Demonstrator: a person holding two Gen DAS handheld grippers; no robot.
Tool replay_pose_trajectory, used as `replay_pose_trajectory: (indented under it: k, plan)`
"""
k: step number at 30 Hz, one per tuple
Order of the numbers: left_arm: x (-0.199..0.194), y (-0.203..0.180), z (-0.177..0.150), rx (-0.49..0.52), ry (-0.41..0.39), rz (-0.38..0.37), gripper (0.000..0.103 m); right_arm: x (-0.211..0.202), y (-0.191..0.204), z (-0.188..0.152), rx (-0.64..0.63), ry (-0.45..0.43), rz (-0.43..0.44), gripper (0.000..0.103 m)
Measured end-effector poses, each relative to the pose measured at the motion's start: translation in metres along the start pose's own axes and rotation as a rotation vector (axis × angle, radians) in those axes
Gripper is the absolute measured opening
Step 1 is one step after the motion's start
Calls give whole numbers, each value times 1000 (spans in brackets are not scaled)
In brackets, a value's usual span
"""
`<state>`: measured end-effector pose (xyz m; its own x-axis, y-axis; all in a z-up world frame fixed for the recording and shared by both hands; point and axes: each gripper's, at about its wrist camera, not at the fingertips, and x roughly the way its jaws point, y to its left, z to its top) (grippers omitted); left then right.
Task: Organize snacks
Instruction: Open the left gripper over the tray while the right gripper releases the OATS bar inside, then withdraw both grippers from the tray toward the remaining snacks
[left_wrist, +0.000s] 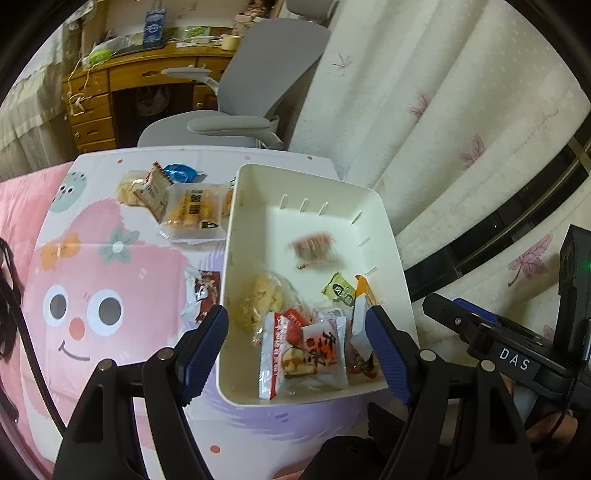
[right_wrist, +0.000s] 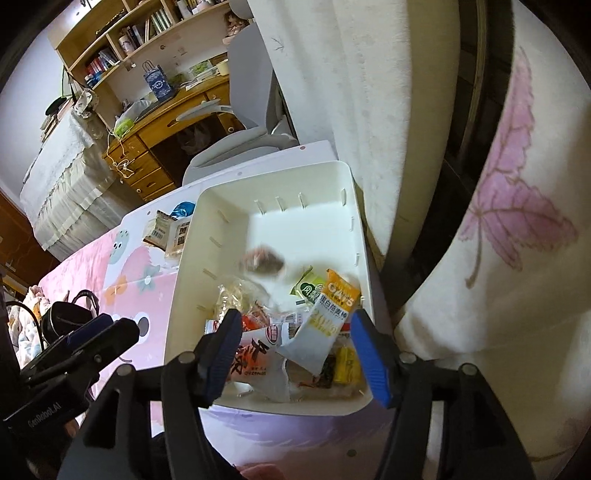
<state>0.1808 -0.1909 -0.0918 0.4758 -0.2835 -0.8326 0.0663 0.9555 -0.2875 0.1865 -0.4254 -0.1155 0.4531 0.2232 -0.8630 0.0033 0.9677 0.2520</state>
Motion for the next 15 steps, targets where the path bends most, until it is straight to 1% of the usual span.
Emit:
replay_pose_trajectory:
  k: [7,15]
  plan:
    - [-11,24,-10,-31,12,45,75,10,19,-10,-11,40,28,63]
    - [-32,68,-18,-48,24,83,75,19,51,-26,-7,77,41,67]
